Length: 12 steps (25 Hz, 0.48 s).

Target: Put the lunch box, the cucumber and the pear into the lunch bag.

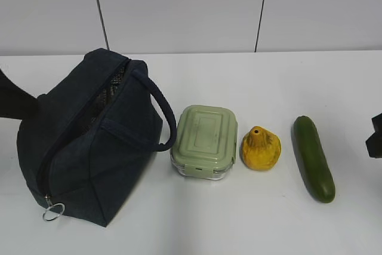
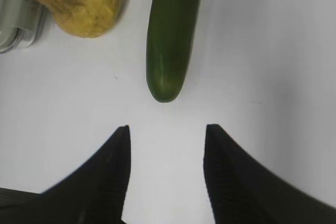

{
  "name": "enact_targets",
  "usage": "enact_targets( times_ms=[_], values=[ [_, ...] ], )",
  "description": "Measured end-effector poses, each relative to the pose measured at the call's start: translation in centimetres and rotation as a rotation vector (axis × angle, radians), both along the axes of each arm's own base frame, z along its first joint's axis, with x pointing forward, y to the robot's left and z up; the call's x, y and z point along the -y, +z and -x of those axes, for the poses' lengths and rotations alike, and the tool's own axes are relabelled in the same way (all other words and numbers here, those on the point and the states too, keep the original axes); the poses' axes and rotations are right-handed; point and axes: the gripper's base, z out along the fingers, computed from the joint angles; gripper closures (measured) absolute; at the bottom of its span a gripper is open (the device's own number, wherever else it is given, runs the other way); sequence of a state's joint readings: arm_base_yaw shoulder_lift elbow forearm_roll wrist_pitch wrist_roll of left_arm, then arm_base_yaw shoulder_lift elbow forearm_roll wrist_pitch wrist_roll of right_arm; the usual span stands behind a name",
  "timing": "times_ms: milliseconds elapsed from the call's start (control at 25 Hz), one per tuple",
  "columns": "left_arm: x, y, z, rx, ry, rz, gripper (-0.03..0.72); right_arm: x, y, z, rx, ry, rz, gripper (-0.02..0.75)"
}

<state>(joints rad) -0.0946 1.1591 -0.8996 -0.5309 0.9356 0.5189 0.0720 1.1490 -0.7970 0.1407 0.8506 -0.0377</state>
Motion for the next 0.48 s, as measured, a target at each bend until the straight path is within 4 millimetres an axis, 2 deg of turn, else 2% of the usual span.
enact_targets(
  times_ms=[160,320,480],
  values=[
    [0.1,0.3,-1.3,-0.014,-0.015,-0.013,0.295,1.5,-1.2,-1.8,-0.031,-0.046,-0.138,0.381],
    [0.0,-0.5,-2.2,-0.060,-0.030,-0.044,0.295,1.8,-2.6,-4.3,-0.090,-0.030,-0.152,0.380],
    [0.0,-1.6,-2.9,-0.105,-0.035,-0.064,0.295,1.9,-3.8,-5.8,-0.132,-0.017,-0.145,0.380]
  ],
)
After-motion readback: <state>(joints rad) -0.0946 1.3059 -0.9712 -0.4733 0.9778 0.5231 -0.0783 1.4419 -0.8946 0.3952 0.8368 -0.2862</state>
